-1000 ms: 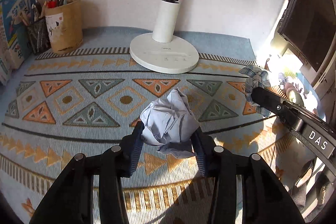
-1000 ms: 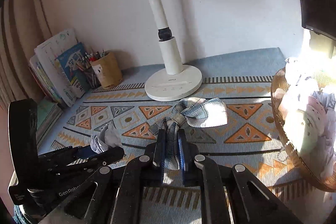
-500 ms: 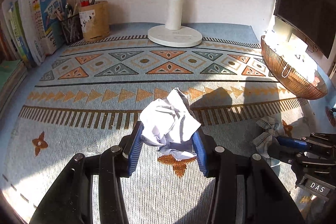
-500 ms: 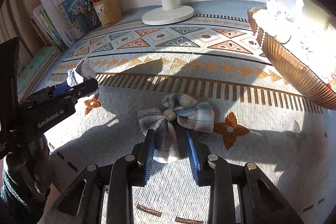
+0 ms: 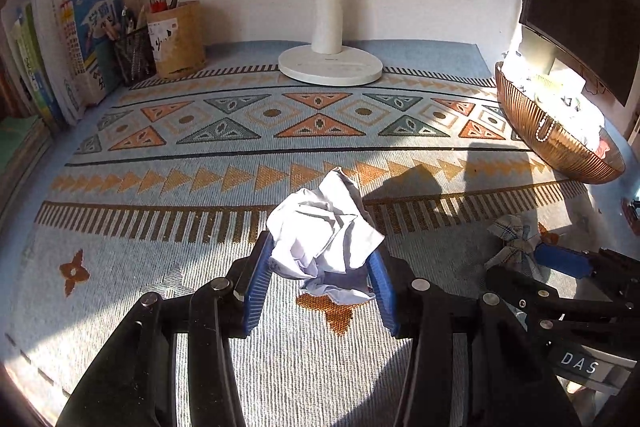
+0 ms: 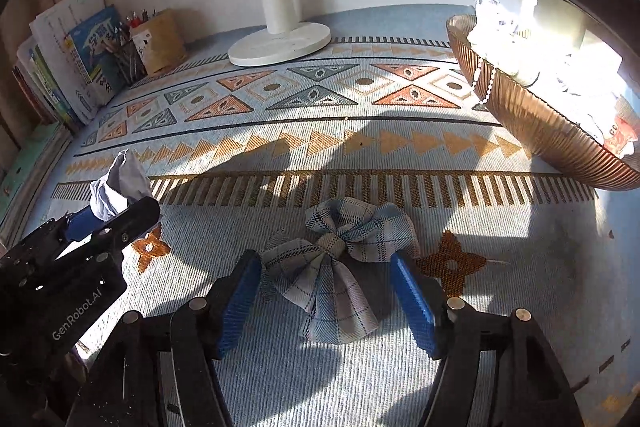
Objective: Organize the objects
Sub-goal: 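Carry the plaid bow and blue paper ball toward the amber bowl, then open both grippers to drop the bow and paper ball into the bowl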
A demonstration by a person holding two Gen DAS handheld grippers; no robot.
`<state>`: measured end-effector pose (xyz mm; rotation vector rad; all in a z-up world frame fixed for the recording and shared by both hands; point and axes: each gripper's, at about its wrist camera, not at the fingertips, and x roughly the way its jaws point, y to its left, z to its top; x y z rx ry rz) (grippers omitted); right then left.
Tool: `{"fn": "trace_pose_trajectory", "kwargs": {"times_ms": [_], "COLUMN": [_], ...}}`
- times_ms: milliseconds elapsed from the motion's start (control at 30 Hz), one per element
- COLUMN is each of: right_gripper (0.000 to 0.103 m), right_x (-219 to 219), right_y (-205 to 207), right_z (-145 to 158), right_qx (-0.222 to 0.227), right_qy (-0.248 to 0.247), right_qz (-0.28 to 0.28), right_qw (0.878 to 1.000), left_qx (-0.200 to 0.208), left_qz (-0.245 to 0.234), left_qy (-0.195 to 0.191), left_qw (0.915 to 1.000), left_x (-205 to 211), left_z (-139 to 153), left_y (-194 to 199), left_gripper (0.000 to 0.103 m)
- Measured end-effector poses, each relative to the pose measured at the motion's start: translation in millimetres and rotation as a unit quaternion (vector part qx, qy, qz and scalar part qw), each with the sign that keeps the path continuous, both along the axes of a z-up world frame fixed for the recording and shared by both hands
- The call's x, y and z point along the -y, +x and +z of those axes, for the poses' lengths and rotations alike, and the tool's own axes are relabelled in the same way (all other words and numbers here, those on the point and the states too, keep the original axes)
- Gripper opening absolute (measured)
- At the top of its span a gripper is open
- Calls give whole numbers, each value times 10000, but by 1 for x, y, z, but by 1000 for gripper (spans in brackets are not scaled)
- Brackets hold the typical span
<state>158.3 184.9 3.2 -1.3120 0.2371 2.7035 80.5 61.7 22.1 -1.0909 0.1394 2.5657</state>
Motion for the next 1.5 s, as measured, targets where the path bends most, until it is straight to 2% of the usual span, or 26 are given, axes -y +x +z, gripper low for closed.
{"fn": "trace_pose_trajectory", "kwargs": {"times_ms": [67, 100, 167, 300, 433, 967, 1100, 1167, 1233, 1300, 1400, 1500], "right_gripper": [52, 41, 27, 26, 26, 26, 26, 26, 27, 26, 26, 26], "right_x": [3, 4, 4, 0, -1, -6, -9, -13, -22, -38, -80, -136], "right_y": [-4, -5, -6, -5, -1, -3, 2, 10, 20, 32, 51, 60], "right_z": [-3, -3, -1, 4, 5, 3, 6, 13, 23, 45, 94, 128], "right_qx": [-12, -19, -46, -235, -441, -402, -538, -743, -822, -1075, -1665, -2016], "right_qy": [172, 161, 133, 125, -147, -260, -212, -232, -493, -456, -141, 201], "right_qz": [147, 264, 459, 736, 1041, 890, 781, 677, 606, 482, -91, -933], "right_qw": [9997, 9995, 9988, 9969, 9935, 9949, 9953, 9947, 9935, 9920, 9859, 9748], "left_qx": [19, 24, 28, 28, 50, 15, 6, -32, -125, -81, -336, -388], "left_qz": [-16, -30, -60, -82, -59, -34, -24, 9, -26, -278, -741, -1410], "left_qy": [0, -11, -42, -53, -43, -95, -119, -188, -230, 32, 288, 669], "left_qw": [10000, 10000, 10000, 9999, 10000, 9999, 9999, 9998, 9997, 9996, 9963, 9870], "left_x": [-1, -1, -3, -3, -3, -1, -1, -3, -7, -16, -49, -103], "left_z": [0, -1, -1, -1, -2, -2, -2, -1, 5, 21, 61, 98], "left_y": [0, 0, 0, 0, -1, -1, -1, 1, 3, 3, 0, -14], "left_gripper": [44, 44, 44, 44, 44, 44, 44, 43, 42, 42, 42, 42]}}
